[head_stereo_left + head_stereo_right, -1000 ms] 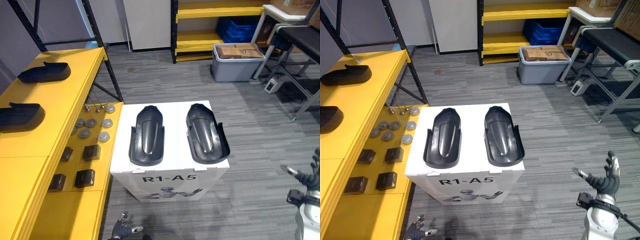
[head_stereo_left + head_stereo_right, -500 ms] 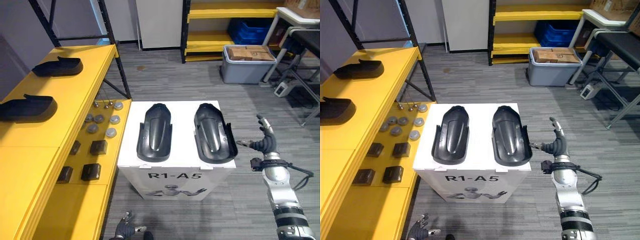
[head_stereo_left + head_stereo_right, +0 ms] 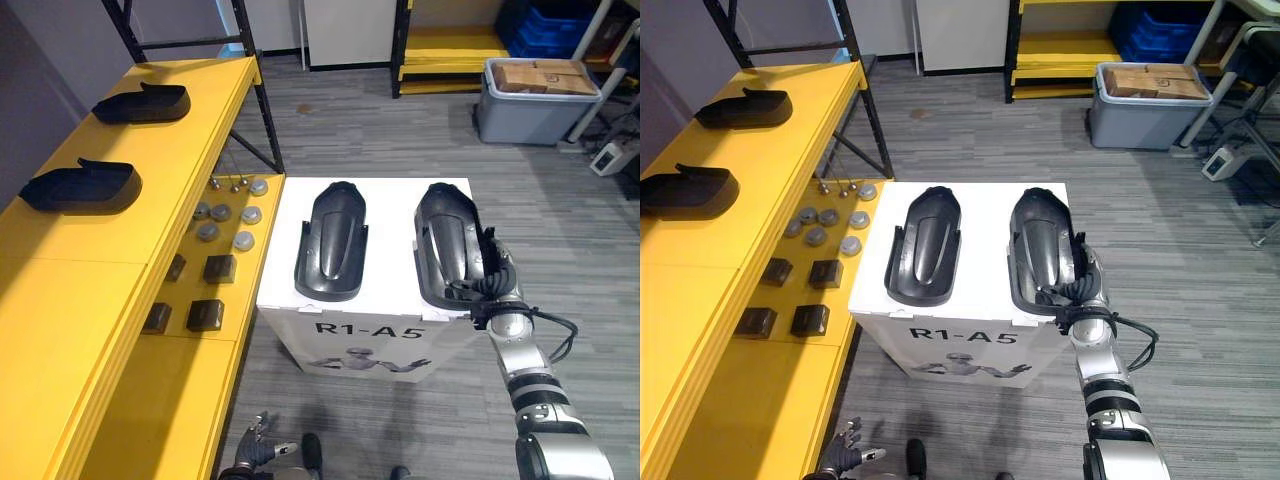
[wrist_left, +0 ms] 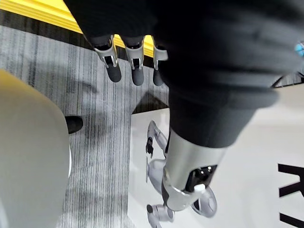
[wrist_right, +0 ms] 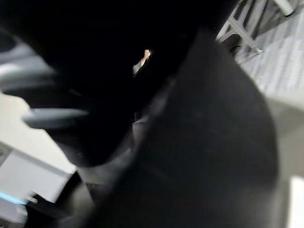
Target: Walk over and take plastic housings, then place them on the shelf
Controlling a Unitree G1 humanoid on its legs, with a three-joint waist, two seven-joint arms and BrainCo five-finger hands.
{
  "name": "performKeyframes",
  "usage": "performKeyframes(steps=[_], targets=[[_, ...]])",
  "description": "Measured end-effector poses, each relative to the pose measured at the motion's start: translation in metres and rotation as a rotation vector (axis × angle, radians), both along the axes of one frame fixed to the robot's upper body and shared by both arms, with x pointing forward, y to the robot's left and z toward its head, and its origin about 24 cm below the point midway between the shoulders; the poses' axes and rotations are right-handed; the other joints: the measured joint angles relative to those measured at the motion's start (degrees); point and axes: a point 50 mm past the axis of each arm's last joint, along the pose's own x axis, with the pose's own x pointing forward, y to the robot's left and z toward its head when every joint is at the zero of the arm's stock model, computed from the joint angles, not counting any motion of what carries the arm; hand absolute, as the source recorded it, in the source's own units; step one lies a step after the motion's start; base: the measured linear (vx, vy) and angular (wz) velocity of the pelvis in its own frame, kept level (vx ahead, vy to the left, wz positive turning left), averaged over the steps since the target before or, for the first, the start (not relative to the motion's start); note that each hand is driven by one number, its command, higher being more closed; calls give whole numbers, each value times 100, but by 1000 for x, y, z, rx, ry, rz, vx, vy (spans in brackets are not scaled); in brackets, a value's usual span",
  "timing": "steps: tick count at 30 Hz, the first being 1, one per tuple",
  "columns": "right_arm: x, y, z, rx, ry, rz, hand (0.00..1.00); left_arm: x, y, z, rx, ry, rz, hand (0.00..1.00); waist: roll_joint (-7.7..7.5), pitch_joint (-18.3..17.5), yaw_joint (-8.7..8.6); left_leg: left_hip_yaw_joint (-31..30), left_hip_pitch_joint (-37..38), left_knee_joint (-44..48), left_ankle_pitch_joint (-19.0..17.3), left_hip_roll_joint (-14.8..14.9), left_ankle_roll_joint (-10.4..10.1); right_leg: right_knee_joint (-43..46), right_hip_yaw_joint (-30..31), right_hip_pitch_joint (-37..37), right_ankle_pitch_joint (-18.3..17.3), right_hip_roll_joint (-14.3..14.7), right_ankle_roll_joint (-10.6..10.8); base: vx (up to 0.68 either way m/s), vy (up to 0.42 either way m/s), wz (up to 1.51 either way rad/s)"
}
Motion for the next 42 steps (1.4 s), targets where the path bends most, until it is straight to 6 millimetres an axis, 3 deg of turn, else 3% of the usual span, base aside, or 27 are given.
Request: performKeyframes(steps=[1, 8, 17, 27, 35, 42], targets=[[6, 2, 6, 3, -13, -6, 100, 2, -1, 0, 3, -3, 0, 0, 3, 47, 6, -2, -2, 0, 2, 2, -2, -5, 0, 0, 0, 5, 0, 0, 0, 0], [19, -5, 18, 63, -41, -98, 100, 3, -3, 0, -9, -4, 20, 0, 1, 89, 32, -29, -8, -1, 3, 7, -3, 22, 0, 10, 7, 15, -4, 21, -5, 2], [16, -8, 16, 107, -46, -112, 100, 4, -3, -1, -7, 3, 20, 0, -5, 165, -40, -21, 138, -21, -33, 57, -56, 5, 22, 148, 9, 55, -6, 1, -10, -2], [-10, -5, 8, 63, -93, -73, 100, 5, -2, -1, -6, 6, 17, 0, -23, 176, -70, -43, 191, -1, -49, 45, -80, 16, 34, 202, 13, 39, 3, -20, 3, 0], [-33, -13, 33, 15, -243, -97, 100, 1, 5, 0, -2, 8, 58, 0, -22, 117, -171, -94, 201, 0, -46, 42, -77, 24, 14, 223, 22, 41, 17, -8, 0, 1], [-45, 0, 51, -29, -350, -64, 100, 3, 9, 6, 13, -32, 66, 0, -32, -29, -158, -141, 227, 0, -27, 55, -88, 34, -7, 260, 22, 57, 18, -22, -3, 2]])
